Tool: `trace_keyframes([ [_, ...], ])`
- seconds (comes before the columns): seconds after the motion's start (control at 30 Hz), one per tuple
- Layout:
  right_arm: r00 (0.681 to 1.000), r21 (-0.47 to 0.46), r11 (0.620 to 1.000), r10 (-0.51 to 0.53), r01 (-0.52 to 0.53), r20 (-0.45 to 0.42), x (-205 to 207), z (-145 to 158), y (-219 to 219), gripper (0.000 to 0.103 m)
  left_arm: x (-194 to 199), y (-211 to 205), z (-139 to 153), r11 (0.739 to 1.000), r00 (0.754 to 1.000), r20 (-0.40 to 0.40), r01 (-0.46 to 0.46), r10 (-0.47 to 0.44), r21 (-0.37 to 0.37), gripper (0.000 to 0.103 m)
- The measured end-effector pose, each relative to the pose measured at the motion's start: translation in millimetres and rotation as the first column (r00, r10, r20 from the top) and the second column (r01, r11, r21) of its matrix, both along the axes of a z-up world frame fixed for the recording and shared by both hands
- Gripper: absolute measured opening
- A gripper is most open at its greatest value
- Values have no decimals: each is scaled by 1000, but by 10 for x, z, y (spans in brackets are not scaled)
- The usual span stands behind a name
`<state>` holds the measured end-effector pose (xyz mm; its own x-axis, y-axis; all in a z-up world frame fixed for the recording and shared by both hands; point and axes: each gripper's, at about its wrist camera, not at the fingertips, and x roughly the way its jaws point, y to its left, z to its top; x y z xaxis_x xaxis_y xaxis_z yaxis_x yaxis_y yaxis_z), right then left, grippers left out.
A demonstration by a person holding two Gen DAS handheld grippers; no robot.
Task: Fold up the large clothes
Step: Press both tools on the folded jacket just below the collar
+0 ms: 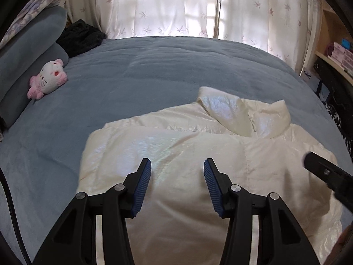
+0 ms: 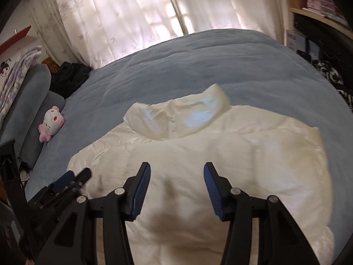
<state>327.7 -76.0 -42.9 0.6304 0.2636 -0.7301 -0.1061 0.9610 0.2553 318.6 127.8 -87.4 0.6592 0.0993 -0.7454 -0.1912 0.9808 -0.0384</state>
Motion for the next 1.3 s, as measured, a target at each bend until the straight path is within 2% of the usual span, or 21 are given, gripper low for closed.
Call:
trace_keyframes([
  [0.1,1000,-30,1000,10,-9,9,163,-166,114,50,149,39,-198,1000,999,-33,-19,20,24,48],
  [0.23,1000,-81,997,-18,19,11,371,-432,53,50,284,181,-384,989,998,-30,-45,50,137,50],
  [0.3,999,-129,991,-24,28,34,415,-525,-46,50,313,262,-453,986,998,-32,-44,50,162,54],
  [0.4,998,-197,980,25,-14,50,413,-662,-68,50,338,373,-536,992,998,-39,-39,44,121,60],
  [0.53,997,-216,976,29,-13,72,381,-751,-38,51,351,388,-617,992,998,-38,-46,51,120,62],
  [0.8,995,-167,986,30,-14,95,389,-923,-95,51,303,403,-717,995,998,-19,-52,54,89,64],
  [1.3,994,-203,979,37,-16,103,348,-945,-28,51,281,457,-736,996,998,-31,-51,53,67,64],
])
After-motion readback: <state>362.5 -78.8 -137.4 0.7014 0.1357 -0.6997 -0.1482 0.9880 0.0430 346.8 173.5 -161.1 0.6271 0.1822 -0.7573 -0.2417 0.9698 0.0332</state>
